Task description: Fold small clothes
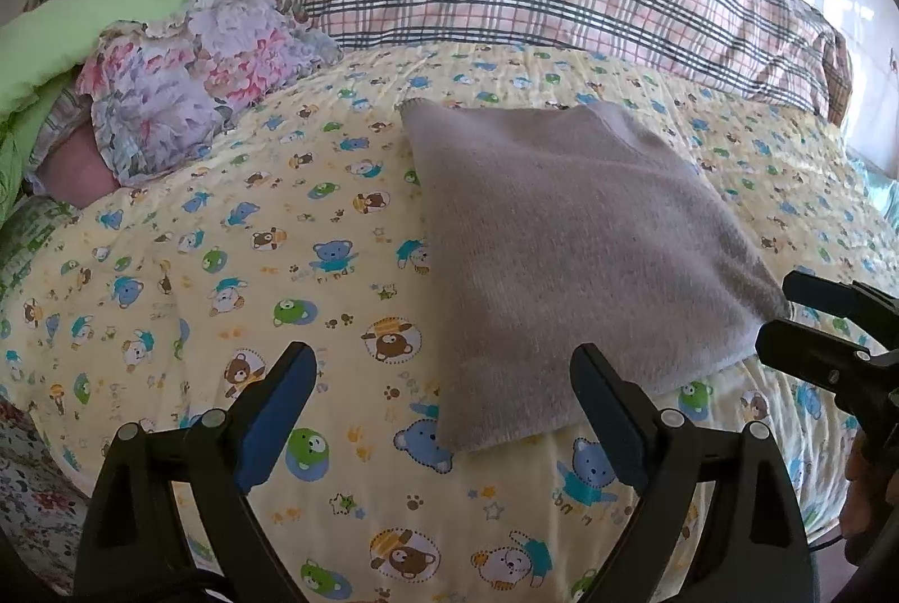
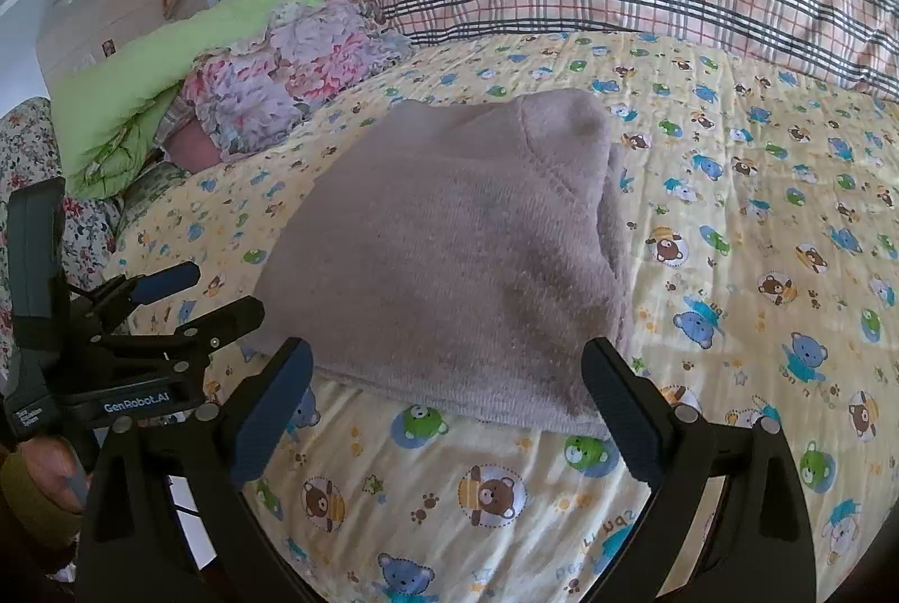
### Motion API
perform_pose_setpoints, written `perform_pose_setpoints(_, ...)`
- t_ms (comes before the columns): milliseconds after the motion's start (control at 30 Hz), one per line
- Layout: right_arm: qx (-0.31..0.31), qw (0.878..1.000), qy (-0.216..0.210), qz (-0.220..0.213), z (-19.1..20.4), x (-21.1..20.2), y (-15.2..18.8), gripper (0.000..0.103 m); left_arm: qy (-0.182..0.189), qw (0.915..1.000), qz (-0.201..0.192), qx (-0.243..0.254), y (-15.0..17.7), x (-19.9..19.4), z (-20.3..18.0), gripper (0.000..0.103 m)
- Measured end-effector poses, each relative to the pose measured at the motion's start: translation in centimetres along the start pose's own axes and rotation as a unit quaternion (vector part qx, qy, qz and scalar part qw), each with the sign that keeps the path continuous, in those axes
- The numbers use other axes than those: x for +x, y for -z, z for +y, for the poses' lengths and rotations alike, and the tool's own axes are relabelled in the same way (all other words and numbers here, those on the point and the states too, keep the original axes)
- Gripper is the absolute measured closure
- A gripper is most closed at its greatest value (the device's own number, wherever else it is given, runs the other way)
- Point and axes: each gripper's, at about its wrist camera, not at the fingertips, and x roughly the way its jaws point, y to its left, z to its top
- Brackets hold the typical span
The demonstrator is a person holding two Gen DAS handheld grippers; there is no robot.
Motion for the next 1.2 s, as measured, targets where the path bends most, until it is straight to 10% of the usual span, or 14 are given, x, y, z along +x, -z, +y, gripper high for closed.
perform_pose_setpoints(1200,0.008,1.0,0.0,0.008,0.03,0.6,-0.11,0.006,0.013,0.9998,0.017,0.004,0.18,0.58,-0.37,0.01)
